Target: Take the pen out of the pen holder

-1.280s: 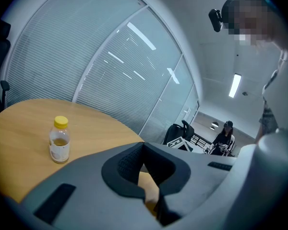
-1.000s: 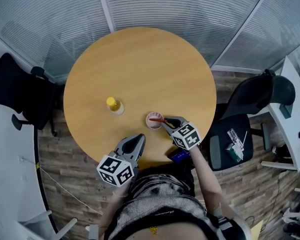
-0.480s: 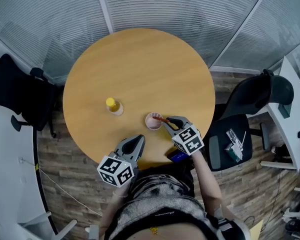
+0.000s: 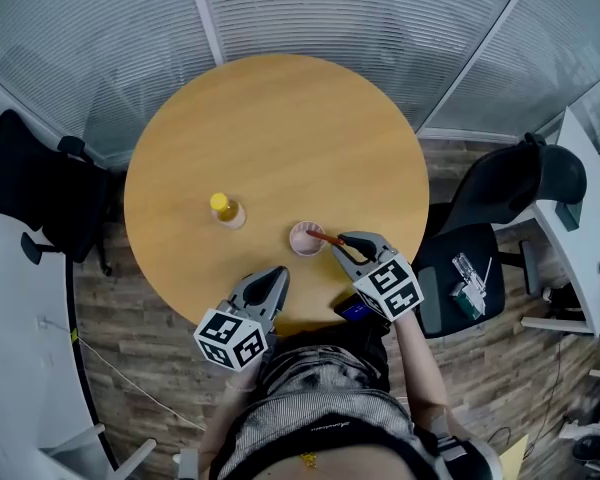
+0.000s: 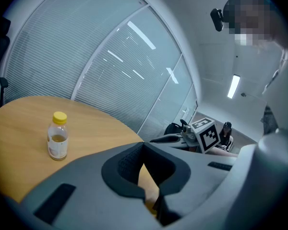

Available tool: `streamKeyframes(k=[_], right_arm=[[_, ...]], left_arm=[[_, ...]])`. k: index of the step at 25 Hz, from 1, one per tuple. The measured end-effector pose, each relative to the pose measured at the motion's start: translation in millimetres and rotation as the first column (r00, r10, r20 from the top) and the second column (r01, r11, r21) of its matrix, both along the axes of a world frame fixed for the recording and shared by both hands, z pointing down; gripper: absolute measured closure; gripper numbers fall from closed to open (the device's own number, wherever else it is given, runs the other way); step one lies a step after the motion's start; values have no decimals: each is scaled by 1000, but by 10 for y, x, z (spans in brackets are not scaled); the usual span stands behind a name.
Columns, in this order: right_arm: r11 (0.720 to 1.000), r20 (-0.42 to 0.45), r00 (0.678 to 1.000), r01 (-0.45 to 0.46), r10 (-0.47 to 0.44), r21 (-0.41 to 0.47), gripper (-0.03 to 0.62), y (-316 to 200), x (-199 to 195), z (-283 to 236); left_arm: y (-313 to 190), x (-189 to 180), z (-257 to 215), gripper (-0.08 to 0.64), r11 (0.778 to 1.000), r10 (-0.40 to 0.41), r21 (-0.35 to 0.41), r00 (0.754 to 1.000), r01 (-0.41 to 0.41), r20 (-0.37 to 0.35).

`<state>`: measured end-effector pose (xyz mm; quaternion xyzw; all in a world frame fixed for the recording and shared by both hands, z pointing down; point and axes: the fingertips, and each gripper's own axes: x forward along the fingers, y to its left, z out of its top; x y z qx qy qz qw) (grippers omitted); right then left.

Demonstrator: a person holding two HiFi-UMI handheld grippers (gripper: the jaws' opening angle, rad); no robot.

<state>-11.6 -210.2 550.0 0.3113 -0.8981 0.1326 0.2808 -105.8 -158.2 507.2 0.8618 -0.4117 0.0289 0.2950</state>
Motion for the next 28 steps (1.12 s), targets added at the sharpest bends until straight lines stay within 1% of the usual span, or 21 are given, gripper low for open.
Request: streamKeyframes(k=[3, 7, 14, 23, 28], right_arm=[[1000, 37, 999, -13, 13, -3, 515, 48, 13, -133], [1000, 31, 999, -23, 23, 17, 515, 89, 29, -264], [998, 62, 997, -38, 35, 48, 515, 151, 9, -508], [996, 86, 996, -7, -1, 87, 515, 238, -99, -734], [996, 99, 995, 1, -10, 92, 515, 270, -94, -786]], left_arm=[[8, 15, 8, 557, 1000, 1, -3, 1000, -1, -2], [0, 34, -10, 557, 1000, 5, -2, 1000, -5, -7], [-22, 87, -135, 557, 1000, 13, 24, 1000, -13, -19], [-36, 139, -295, 557, 998, 19, 67, 999, -16, -37], [0, 194, -385, 557, 996, 28, 91, 998, -22, -58]])
